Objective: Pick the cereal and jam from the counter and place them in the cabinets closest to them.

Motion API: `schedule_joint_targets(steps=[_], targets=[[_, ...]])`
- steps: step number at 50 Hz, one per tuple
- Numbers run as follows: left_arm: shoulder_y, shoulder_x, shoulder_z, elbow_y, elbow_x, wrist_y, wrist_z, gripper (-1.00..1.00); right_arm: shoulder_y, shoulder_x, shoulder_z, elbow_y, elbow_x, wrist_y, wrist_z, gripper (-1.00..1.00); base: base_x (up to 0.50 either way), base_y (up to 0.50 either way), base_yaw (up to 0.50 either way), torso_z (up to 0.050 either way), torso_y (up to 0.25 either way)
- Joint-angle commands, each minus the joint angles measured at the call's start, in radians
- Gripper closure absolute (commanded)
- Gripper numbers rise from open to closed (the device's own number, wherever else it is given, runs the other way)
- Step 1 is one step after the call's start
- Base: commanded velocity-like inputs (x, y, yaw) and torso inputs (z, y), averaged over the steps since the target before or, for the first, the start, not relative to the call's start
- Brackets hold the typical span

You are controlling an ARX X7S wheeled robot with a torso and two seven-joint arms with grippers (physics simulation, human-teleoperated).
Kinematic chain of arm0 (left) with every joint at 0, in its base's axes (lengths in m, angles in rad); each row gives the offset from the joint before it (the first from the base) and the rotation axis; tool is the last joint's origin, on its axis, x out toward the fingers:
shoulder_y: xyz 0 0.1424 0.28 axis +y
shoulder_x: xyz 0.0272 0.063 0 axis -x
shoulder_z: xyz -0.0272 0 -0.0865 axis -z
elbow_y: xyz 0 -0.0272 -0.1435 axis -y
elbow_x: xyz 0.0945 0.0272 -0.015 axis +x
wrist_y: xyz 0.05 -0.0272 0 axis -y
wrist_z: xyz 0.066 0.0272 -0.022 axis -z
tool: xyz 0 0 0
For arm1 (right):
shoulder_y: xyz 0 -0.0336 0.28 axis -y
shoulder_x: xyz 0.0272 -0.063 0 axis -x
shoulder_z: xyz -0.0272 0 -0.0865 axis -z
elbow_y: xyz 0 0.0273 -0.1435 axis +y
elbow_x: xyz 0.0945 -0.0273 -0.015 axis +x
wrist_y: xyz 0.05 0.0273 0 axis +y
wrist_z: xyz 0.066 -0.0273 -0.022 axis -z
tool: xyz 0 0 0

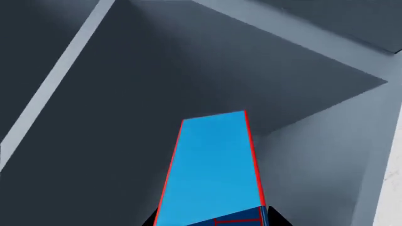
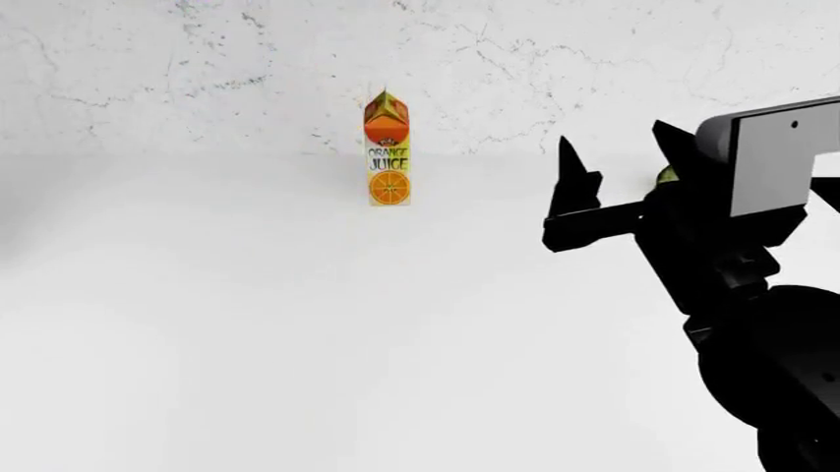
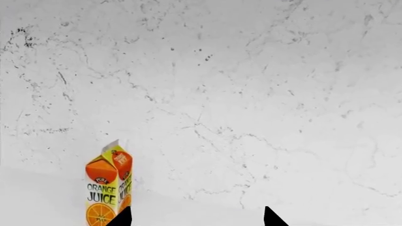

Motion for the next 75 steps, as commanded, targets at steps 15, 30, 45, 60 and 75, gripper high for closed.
schedule_joint_targets(steps=[15,30,45,60,75], targets=[[0.103,-0.071,0.152,-0.090,0.102,0.264,-0.104,1.00,-0.015,0.006,-0.017,0.022,-0.006,-0.037,0.001,-1.00,0.00,0.00,0.00,0.000,0.001],[0.160,-0.107,0.204,-0.084,0.145,0.264,-0.094,1.00,-0.021,0.008,-0.023,0.033,-0.007,-0.052,0.004,-1.00,0.00,0.00,0.00,0.000,0.000],[0.157,-0.109,0.220,-0.135,0.153,0.267,-0.105,-1.00,-0.013,0.005,-0.055,0.054,-0.019,-0.067,0.010,-1.00,0.00,0.00,0.00,0.000,0.000],[0.053,-0.060,0.194,-0.255,0.108,0.328,-0.161,-1.00,-0.010,-0.001,-0.081,0.075,-0.028,-0.086,0.013,-1.00,0.00,0.00,0.00,0.000,0.000],[-0.071,0.022,-0.012,-0.338,0.019,0.292,-0.232,-1.00,-0.009,0.001,-0.073,0.059,-0.009,-0.071,0.025,-1.00,0.00,0.00,0.00,0.000,0.000]])
